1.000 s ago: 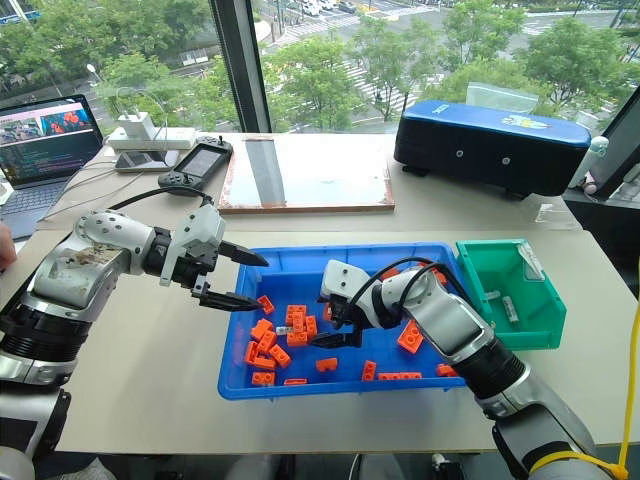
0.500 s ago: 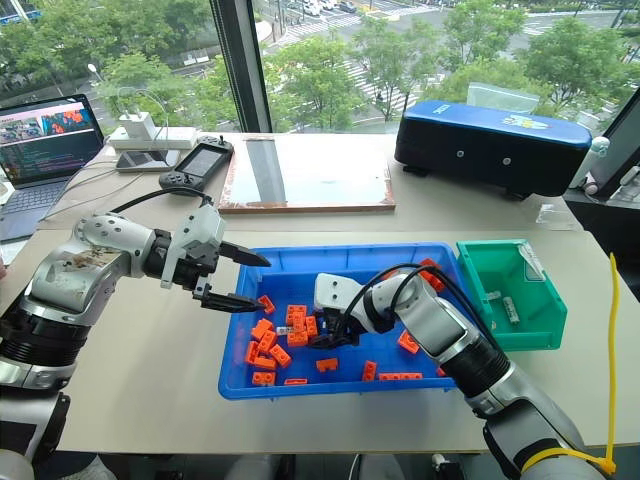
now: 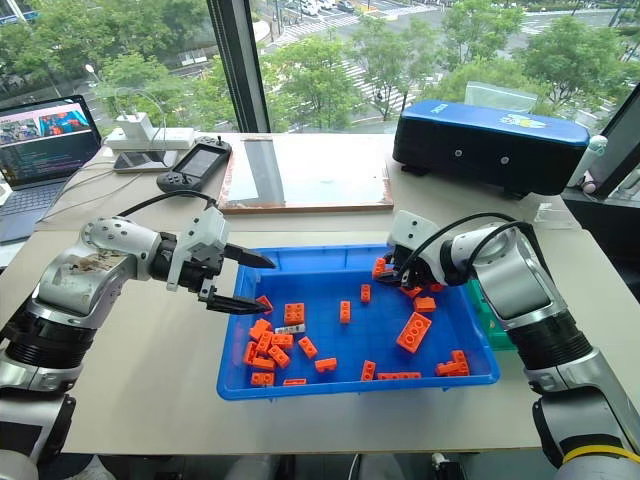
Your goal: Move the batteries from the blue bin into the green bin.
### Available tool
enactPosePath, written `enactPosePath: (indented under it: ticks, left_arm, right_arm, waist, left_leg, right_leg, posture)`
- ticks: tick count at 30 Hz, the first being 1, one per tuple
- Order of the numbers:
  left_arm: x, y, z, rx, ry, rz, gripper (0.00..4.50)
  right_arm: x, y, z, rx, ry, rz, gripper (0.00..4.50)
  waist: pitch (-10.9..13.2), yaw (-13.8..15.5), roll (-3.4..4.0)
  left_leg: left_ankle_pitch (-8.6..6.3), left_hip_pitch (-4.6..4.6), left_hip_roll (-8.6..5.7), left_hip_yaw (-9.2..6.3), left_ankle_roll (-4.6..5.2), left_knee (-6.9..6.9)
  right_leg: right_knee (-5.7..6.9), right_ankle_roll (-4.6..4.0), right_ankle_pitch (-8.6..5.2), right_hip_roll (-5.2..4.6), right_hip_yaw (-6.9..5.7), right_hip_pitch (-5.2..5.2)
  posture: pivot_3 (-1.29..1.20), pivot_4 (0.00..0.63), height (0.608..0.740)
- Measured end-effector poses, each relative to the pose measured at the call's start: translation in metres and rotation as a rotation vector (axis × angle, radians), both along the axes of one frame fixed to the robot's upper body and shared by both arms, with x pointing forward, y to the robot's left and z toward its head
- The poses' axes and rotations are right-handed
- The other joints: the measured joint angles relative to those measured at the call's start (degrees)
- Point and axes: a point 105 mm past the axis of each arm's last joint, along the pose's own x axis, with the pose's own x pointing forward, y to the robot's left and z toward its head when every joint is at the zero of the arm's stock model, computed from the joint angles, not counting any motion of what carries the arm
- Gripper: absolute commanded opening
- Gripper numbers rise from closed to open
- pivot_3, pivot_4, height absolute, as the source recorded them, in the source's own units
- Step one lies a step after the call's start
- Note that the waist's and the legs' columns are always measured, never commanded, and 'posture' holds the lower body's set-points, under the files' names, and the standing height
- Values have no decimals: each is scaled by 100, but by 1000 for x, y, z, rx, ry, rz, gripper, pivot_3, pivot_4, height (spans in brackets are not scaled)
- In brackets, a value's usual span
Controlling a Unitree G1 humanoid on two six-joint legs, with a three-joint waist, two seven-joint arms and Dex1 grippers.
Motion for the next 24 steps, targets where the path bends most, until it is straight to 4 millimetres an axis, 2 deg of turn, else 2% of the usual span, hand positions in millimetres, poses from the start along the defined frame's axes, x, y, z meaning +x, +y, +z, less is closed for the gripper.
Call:
enactPosePath:
  ticks: [3,4,7,9,11,13,18,22,24]
  left_arm:
    - [0,0,0,0,1,0,4266]
    - [0,0,0,0,1,0,4266]
    - [0,0,0,0,2,0,4266]
    - [0,1,0,1,3,1,4266]
    - [0,1,0,1,3,1,4266]
    - [0,1,0,2,3,3,4266]
    - [1,3,-1,5,5,9,4266]
    - [-1,2,-1,8,4,4,4266]
    - [-2,2,-1,11,3,3,4266]
  right_arm:
    - [1,6,3,10,-14,15,4364]
    - [0,13,5,23,-24,36,4484]
    - [-12,43,12,73,-37,142,4484]
    - [-31,72,13,133,-2,258,4484]
    - [-48,92,7,171,53,346,4484]
    - [-58,99,-4,166,102,380,4484]
    - [-65,104,-15,166,167,381,3200]
    - [-72,115,-26,157,206,415,1772]
    - [-72,117,-29,149,210,418,1772]
  waist:
    - [0,2,0]
    - [0,0,0]
    - [0,0,0]
    - [0,6,0]
    - [0,11,0]
    - [0,47,0]
    - [0,46,0]
    - [0,-1,0]
    - [0,5,0]
  left_leg:
    - [0,0,0,0,0,0]
    - [0,0,1,0,0,0]
    - [0,0,1,-2,0,-1]
    - [0,0,1,-3,0,0]
    - [0,0,0,-5,0,0]
    - [0,-1,-4,-6,0,1]
    - [0,0,-2,-5,0,2]
    - [0,0,-1,-6,0,1]
    - [0,0,-1,-6,0,1]
  right_leg:
    - [0,0,0,0,0,0]
    - [0,0,0,0,0,0]
    - [1,0,0,0,-1,0]
    - [1,0,0,0,-2,1]
    - [2,0,0,0,-2,3]
    - [0,0,0,0,-2,5]
    - [1,0,0,0,-2,3]
    - [5,0,0,0,-3,-1]
    - [4,0,0,0,-3,-1]
  posture:
    - [0,150,732]
    - [0,150,732]
    - [0,150,732]
    - [0,150,732]
    - [0,150,732]
    - [0,150,732]
    - [0,150,732]
    - [0,150,732]
    - [0,150,732]
